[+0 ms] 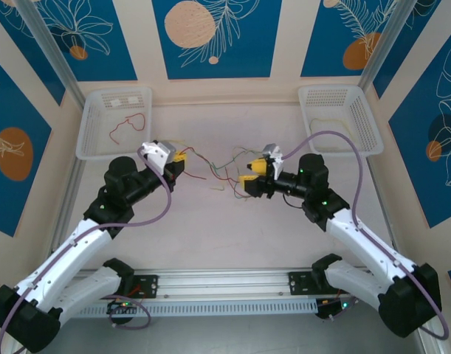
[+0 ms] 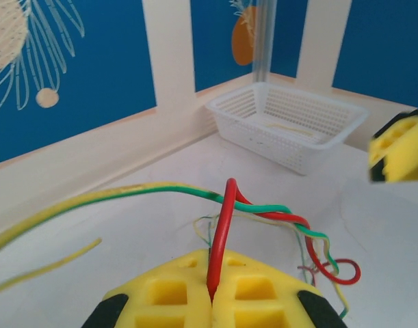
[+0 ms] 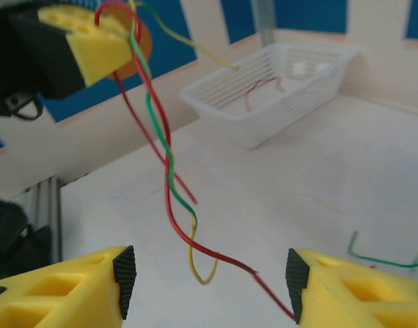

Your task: Untangle the cables

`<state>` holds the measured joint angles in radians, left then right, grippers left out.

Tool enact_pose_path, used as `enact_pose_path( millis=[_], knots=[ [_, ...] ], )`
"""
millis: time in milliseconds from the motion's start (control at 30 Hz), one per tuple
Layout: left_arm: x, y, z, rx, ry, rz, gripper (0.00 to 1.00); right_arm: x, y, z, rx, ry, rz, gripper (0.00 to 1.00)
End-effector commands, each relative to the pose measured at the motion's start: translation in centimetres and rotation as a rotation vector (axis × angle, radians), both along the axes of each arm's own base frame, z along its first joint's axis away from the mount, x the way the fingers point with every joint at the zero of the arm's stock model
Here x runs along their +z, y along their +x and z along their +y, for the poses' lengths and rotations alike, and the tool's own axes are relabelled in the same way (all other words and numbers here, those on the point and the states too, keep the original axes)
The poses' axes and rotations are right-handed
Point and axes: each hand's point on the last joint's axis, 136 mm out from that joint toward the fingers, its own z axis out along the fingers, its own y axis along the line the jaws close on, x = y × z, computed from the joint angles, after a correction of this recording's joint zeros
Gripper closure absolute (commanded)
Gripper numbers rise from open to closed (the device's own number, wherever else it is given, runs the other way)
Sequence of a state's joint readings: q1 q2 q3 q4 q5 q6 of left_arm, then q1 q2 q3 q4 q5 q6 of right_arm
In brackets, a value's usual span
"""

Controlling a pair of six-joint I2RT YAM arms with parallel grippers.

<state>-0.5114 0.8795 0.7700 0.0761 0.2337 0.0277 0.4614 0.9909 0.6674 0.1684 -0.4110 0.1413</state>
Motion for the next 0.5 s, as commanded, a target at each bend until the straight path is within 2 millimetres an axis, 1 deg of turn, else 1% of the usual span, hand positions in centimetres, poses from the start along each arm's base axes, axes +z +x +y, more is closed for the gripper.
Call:
enact_pose_path(
  millis=[0,67,133,300,367,467],
  knots=[
    [2.3,-1.0,-1.1,-0.094,-0.058,-0.041,1.0,0.5,-1.4,1.8,0.146,0.02,-0.015,0.36],
    [2.1,-0.9,-1.2,-0.098,-0.056,-0.026,1.0,0.7,-2.1,2.7,0.193,0.04,-0.023,0.32],
    [2.0,-0.9,-1.3,-0.102,-0.064,-0.023,1.0,0.8,-2.6,3.7,0.231,0.044,-0.023,0.32],
    [2.0,-1.0,-1.6,-0.122,-0.079,-0.021,1.0,0.0,-2.8,5.6,0.274,0.044,-0.004,0.31],
    [2.0,-1.1,-1.8,-0.132,-0.079,-0.017,1.0,0.0,-2.7,6.2,0.29,0.046,0.01,0.31],
    [2.1,-1.1,-1.9,-0.138,-0.083,-0.015,1.0,0.5,-2.6,6.9,0.302,0.067,0.004,0.31]
  ],
)
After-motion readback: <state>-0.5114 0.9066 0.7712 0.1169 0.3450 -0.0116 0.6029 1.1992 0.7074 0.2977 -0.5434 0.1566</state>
